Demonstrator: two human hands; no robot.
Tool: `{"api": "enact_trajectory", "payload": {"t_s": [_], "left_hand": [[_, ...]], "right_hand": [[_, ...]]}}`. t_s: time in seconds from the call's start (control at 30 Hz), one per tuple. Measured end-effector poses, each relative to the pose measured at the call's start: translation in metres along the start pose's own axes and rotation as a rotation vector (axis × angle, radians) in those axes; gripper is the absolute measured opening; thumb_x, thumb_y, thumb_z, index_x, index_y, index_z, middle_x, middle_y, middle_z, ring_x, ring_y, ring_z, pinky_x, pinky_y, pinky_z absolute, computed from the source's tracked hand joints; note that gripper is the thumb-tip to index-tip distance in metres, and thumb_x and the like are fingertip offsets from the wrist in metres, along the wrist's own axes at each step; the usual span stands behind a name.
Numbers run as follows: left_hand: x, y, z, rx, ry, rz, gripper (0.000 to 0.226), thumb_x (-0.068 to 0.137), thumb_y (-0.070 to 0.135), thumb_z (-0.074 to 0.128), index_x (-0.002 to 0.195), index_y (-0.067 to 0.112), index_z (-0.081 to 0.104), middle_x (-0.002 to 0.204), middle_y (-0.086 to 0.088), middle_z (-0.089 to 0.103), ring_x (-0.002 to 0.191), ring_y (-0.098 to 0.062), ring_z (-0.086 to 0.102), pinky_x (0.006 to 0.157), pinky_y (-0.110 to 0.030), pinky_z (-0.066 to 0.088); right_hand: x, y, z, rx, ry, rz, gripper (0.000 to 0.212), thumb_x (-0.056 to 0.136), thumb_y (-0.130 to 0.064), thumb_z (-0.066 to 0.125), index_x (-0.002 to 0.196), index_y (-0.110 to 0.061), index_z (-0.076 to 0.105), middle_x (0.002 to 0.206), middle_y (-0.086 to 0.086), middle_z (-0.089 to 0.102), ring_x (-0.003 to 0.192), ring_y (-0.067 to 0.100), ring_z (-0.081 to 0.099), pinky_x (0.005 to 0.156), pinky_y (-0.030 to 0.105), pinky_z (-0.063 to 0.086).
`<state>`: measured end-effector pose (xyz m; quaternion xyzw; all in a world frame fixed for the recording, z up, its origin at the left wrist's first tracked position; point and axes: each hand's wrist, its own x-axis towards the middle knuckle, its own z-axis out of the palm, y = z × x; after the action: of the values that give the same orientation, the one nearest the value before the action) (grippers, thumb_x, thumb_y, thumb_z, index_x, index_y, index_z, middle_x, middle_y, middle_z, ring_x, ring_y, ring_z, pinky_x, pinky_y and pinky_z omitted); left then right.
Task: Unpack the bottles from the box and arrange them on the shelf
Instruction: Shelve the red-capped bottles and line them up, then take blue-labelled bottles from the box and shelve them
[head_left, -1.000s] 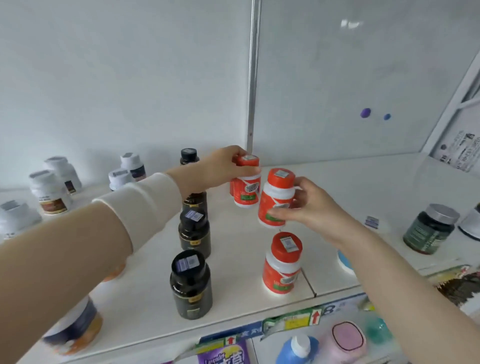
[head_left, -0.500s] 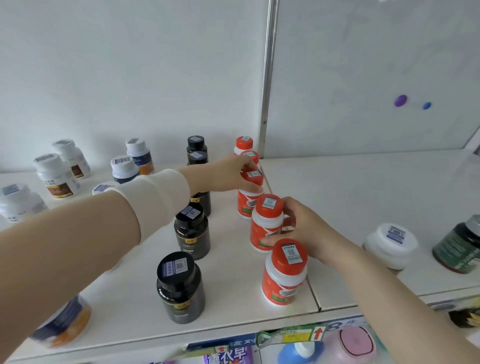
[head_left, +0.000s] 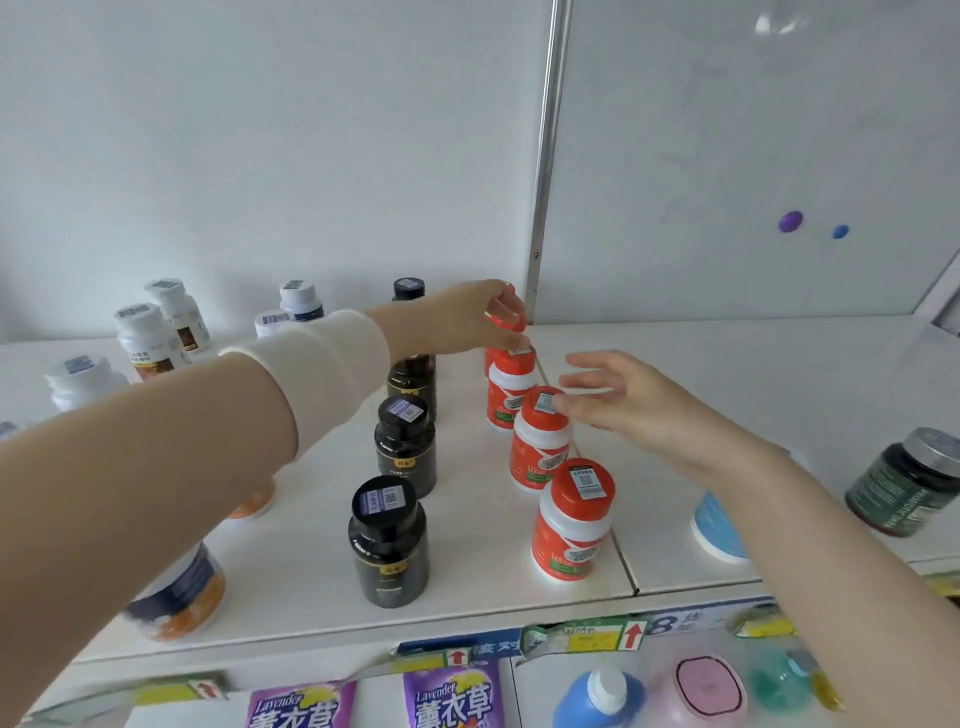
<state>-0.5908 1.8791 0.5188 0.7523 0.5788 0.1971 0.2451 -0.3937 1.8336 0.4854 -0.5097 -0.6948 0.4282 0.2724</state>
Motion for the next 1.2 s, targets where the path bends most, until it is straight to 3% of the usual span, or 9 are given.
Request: {"api": "enact_trajectory", "payload": {"t_s": [0.13, 0.27, 0.47, 0.57, 0.73, 0.87, 0.93, 1.07, 1.2], "left_hand": [[-0.043, 0.016, -0.033, 0.153, 0.169, -0.01, 0.041, 0.089, 0.033, 0.06, 0.125, 0.015, 0.051, 0.128, 0.002, 0.056, 0.115, -0.015, 0.054, 0.092, -0.024, 0.041], [-0.111, 0.01, -0.061, 0.677, 0.277, -0.096, 0.04, 0.093, 0.037, 0.051, 0.129, 0.021, 0.046, 0.13, 0.0, 0.052, 0.116, -0.021, 0.052, 0.096, -0.034, 0.042], [-0.251, -0.022, -0.096, 1.111, 0.272, -0.342, 0.041, 0.095, 0.036, 0.045, 0.132, 0.02, 0.043, 0.126, -0.005, 0.054, 0.117, -0.025, 0.051, 0.099, -0.035, 0.04], [-0.337, -0.046, -0.113, 1.174, 0.233, -0.51, 0.042, 0.095, 0.037, 0.045, 0.133, 0.018, 0.043, 0.125, -0.004, 0.056, 0.117, -0.025, 0.051, 0.1, -0.035, 0.04], [-0.485, -0.09, -0.13, 1.072, 0.246, -0.774, 0.04, 0.095, 0.037, 0.046, 0.131, 0.02, 0.044, 0.128, -0.002, 0.056, 0.117, -0.024, 0.054, 0.1, -0.035, 0.041], [-0.601, -0.151, -0.119, 0.684, 0.13, -1.055, 0.039, 0.094, 0.042, 0.046, 0.13, 0.027, 0.044, 0.126, 0.007, 0.056, 0.11, -0.021, 0.057, 0.087, -0.028, 0.046], [-0.655, -0.185, -0.103, 0.479, 0.086, -1.175, 0.037, 0.094, 0.038, 0.049, 0.129, 0.025, 0.046, 0.123, 0.009, 0.055, 0.111, -0.023, 0.057, 0.078, -0.023, 0.047], [-0.749, -0.247, -0.063, 0.301, -0.111, -1.331, 0.048, 0.094, 0.038, 0.05, 0.135, 0.014, 0.046, 0.133, -0.004, 0.054, 0.118, -0.025, 0.053, 0.1, -0.035, 0.043], [-0.815, -0.304, -0.032, 0.125, -0.132, -1.389, 0.047, 0.095, 0.037, 0.049, 0.135, 0.013, 0.046, 0.132, -0.005, 0.054, 0.118, -0.025, 0.053, 0.099, -0.036, 0.044]], "right_hand": [[-0.005, -0.045, -0.005, -0.122, 0.11, -0.118, 0.06, 0.084, -0.038, 0.063, 0.136, -0.019, 0.041, 0.136, 0.0, 0.052, 0.12, 0.019, 0.052, 0.096, 0.031, 0.042], [-0.004, -0.086, 0.028, -0.352, 0.073, -0.275, 0.057, 0.088, -0.038, 0.058, 0.137, -0.018, 0.038, 0.14, 0.001, 0.047, 0.124, 0.022, 0.049, 0.093, 0.032, 0.04], [-0.032, -0.142, 0.13, -0.613, -0.069, -0.542, 0.055, 0.09, -0.036, 0.054, 0.138, -0.014, 0.036, 0.14, 0.008, 0.042, 0.128, 0.025, 0.043, 0.101, 0.036, 0.036], [-0.056, -0.18, 0.197, -0.644, -0.147, -0.678, 0.054, 0.091, -0.035, 0.053, 0.138, -0.013, 0.036, 0.14, 0.01, 0.041, 0.128, 0.027, 0.041, 0.103, 0.037, 0.036], [-0.11, -0.238, 0.327, -0.68, -0.287, -0.914, 0.054, 0.092, -0.038, 0.05, 0.137, -0.011, 0.036, 0.139, 0.011, 0.041, 0.127, 0.028, 0.041, 0.102, 0.038, 0.038], [-0.156, -0.272, 0.447, -0.694, -0.477, -1.033, 0.053, 0.092, -0.039, 0.049, 0.138, -0.015, 0.036, 0.143, 0.008, 0.04, 0.129, 0.026, 0.042, 0.1, 0.037, 0.037], [-0.18, -0.278, 0.511, -0.727, -0.644, -1.026, 0.052, 0.093, -0.04, 0.049, 0.137, -0.016, 0.038, 0.141, 0.006, 0.044, 0.127, 0.023, 0.045, 0.099, 0.036, 0.038], [-0.227, -0.266, 0.626, -1.05, -1.08, -0.932, 0.057, 0.094, -0.043, 0.046, 0.14, -0.011, 0.038, 0.142, 0.006, 0.047, 0.128, 0.022, 0.046, 0.102, 0.03, 0.036], [-0.249, -0.243, 0.723, -1.167, -1.255, -0.867, 0.058, 0.092, -0.047, 0.048, 0.139, -0.015, 0.04, 0.139, 0.006, 0.05, 0.124, 0.022, 0.049, 0.102, 0.032, 0.04]]}}
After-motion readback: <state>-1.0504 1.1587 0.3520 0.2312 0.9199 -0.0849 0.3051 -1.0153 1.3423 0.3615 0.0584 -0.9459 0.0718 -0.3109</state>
